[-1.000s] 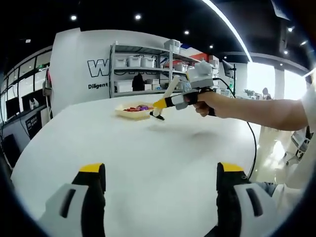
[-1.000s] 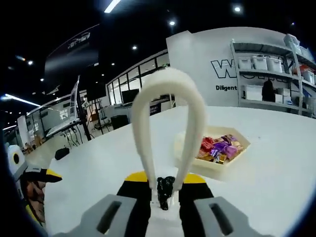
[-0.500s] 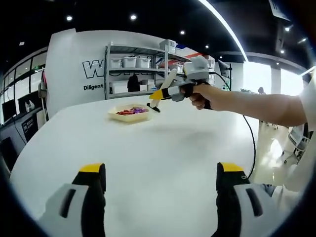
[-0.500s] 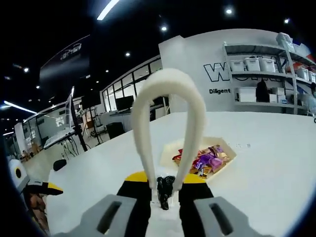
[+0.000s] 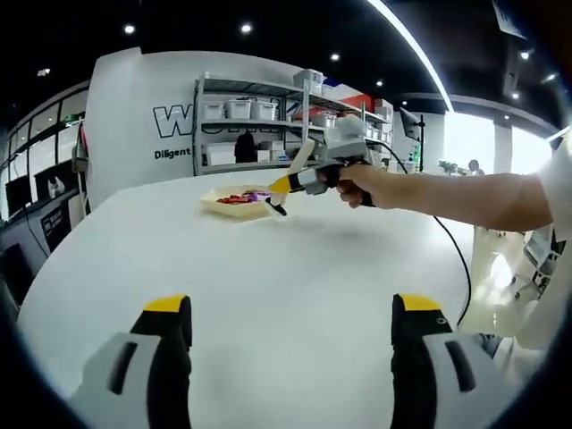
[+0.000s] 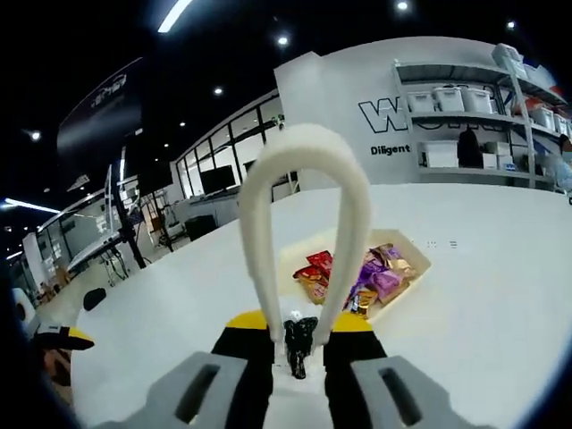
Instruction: Place the target food into the container with the food tongs after gripping and lifting it, then release it inside without dropping or visibly crushing the food.
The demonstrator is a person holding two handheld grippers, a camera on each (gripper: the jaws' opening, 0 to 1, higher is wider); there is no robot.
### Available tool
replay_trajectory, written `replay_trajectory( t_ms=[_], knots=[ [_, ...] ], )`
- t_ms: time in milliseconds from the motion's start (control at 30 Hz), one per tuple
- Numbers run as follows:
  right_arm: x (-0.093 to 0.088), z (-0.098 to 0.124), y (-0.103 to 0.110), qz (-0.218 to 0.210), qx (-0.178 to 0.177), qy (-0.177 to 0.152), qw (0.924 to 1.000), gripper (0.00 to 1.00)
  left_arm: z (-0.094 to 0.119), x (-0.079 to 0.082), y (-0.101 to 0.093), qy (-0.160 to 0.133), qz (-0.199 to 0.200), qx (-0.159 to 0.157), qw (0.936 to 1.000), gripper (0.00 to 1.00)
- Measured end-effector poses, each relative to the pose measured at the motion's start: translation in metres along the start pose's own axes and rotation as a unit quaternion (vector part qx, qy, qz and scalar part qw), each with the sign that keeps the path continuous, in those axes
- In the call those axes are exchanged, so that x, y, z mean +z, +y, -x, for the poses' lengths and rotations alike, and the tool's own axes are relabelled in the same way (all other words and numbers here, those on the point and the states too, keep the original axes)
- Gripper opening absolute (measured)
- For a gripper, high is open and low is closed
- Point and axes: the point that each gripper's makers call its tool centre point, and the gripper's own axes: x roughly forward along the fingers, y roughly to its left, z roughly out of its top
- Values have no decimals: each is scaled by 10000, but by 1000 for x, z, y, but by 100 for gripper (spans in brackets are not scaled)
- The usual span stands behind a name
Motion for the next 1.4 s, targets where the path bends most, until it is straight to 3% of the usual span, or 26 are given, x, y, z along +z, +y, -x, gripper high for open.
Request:
replay_trajectory(
  t_ms=[133,433,767,1167,1400],
  knots=[
    [-3,0,2,-9,22,23,10000,14,-3,-1,1,24,14,5,10000,91],
    [-22,-6,-3,497,-70,279,9983,16,-6,3,-6,13,-29,-60,10000,91],
    [-26,-8,-1,493,-18,253,9985,18,-3,4,-2,-5,-5,-11,10000,91],
    [-44,-14,-3,1295,-147,513,9901,14,-4,3,-2,-17,35,-28,10000,90],
    [-40,-13,-3,1178,-140,489,9917,11,-2,1,1,-15,65,-13,10000,90]
  ],
)
